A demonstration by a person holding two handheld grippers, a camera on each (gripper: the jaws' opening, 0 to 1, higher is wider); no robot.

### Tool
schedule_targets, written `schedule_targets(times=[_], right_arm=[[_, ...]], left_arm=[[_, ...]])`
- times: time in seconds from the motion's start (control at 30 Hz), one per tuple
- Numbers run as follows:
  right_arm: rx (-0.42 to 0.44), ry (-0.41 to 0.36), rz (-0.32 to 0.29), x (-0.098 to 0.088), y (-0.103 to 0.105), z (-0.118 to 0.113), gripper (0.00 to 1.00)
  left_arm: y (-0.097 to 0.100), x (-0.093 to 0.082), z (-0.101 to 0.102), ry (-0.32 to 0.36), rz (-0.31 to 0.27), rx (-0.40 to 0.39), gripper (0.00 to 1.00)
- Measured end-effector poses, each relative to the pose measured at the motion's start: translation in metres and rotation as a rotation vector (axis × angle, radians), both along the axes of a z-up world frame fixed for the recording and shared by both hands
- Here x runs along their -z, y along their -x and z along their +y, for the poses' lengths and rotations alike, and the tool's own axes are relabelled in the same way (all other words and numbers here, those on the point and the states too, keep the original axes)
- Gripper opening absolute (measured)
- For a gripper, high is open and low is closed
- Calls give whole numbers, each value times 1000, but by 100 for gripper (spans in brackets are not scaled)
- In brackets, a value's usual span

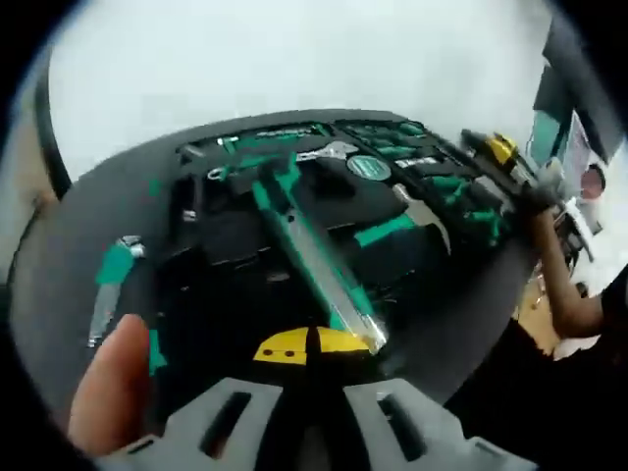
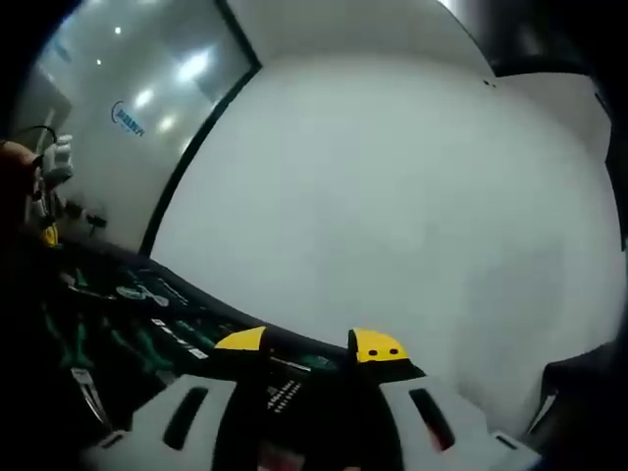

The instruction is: Pick up the tools and put them into their designated positions in the toolbox.

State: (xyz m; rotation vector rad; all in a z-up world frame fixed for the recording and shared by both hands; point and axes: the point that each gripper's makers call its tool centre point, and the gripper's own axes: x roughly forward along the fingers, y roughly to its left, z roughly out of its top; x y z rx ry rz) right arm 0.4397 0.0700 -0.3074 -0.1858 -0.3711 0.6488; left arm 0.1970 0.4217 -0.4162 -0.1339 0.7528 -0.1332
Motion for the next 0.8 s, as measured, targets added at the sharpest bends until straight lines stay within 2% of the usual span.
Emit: schedule_targets(times=[0.03,0.1,0.13,0.2,0.23,0.37,0.47,0.5,0.53,0.6,0.63,0.67,0.7,0.73,0.77,0.8], right_arm=[[1,-3,3,0,-1,-1,30],[1,-4,7,1,1,-1,30],[1,-3,9,1,1,0,30],[-2,1,13,2,3,1,30],[-1,2,13,2,3,1,30],[-2,7,15,3,1,2,30],[-14,7,15,3,2,4,30],[-20,8,10,2,4,5,30],[-29,8,3,1,7,6,30],[-51,13,-6,1,10,10,30],[-63,19,-10,1,12,13,30],[-74,36,-20,2,14,19,30],[-79,56,-36,2,16,23,30],[-84,72,-49,0,20,26,29],[-87,89,-57,0,23,31,28],[-83,113,-49,2,22,33,27]], left_arm=[[-10,-13,-12,71,-99,25,3],[-19,-29,-30,186,-202,63,3],[-20,-25,-28,141,-183,53,3],[-27,-14,-35,35,-172,94,3],[-36,-21,-40,20,-237,121,3],[-47,-21,-55,8,-214,138,3],[-56,-23,-62,-127,-248,234,5],[-54,-29,-57,-210,-252,251,5],[-54,-37,-56,-236,-289,256,5],[-50,-77,-55,-222,-517,264,5],[-45,-102,-42,-198,-672,204,8],[-39,-115,-30,-210,-760,157,12],[-30,-129,-1,-236,-872,71,17],[-22,-139,22,-224,-952,-23,18],[-13,-146,54,-148,-1040,-131,18],[-6,-145,75,-109,-1061,-206,18]])
